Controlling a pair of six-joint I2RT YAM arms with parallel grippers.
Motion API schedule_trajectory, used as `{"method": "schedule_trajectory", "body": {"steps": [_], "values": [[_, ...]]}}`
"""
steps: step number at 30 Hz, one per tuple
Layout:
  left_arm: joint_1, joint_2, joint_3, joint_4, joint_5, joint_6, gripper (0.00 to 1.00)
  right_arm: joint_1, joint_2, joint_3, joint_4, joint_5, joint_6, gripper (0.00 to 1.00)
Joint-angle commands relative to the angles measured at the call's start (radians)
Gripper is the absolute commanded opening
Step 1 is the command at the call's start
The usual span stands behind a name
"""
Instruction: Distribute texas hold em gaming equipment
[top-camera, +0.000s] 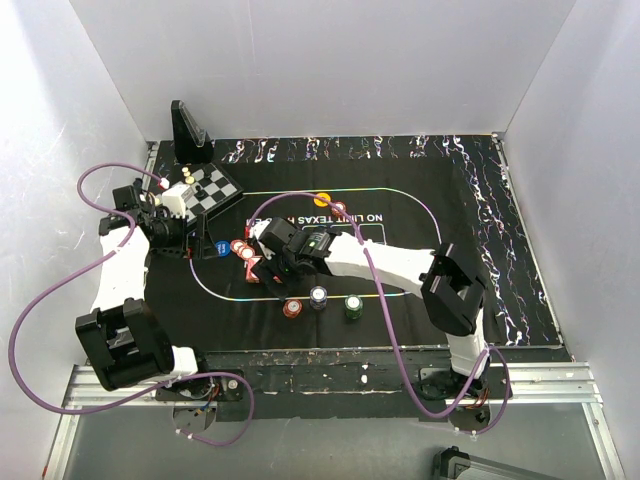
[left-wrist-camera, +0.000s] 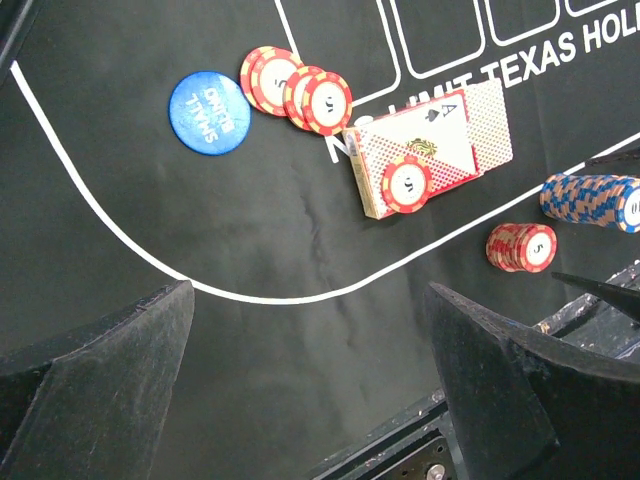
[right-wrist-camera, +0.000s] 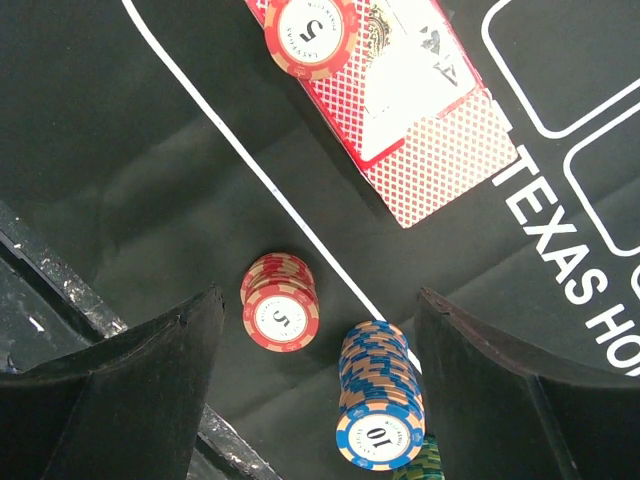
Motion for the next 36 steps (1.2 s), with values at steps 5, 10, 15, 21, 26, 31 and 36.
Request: {"method": "schedule_trajectory", "body": {"steps": [5,10,15,21,26,31,36], "values": [[0.002,-0.017,-0.026,0.058,-0.027,-0.021,1.0,0.011,0.068,-0.03,0.035,-0.087,0.014,0.83],[0.001,-0.008,-0.02,0.063,-0.038,-0.027,1.0,0.028,0.102,-0.036,0.029,-0.133,0.024,0.81],[0.002,-0.001,-0.009,0.063,-0.035,-0.036,1.0,0.036,0.105,-0.061,0.03,-0.154,0.031,0.79],[0.001,-0.005,-0.003,0.064,-0.034,-0.042,1.0,0.037,0.111,-0.079,0.035,-0.159,0.04,0.71],[-0.007,0.002,0.003,0.066,-0.04,-0.052,1.0,0.037,0.125,-0.082,0.032,-0.136,0.04,0.57],[-0.018,0.006,0.011,0.069,-0.043,-0.055,1.0,0.039,0.126,-0.062,0.021,-0.11,0.035,0.42],[-0.041,-0.004,-0.001,0.069,-0.044,-0.046,1.0,0.037,0.117,-0.009,-0.012,-0.099,0.023,0.25]]}}
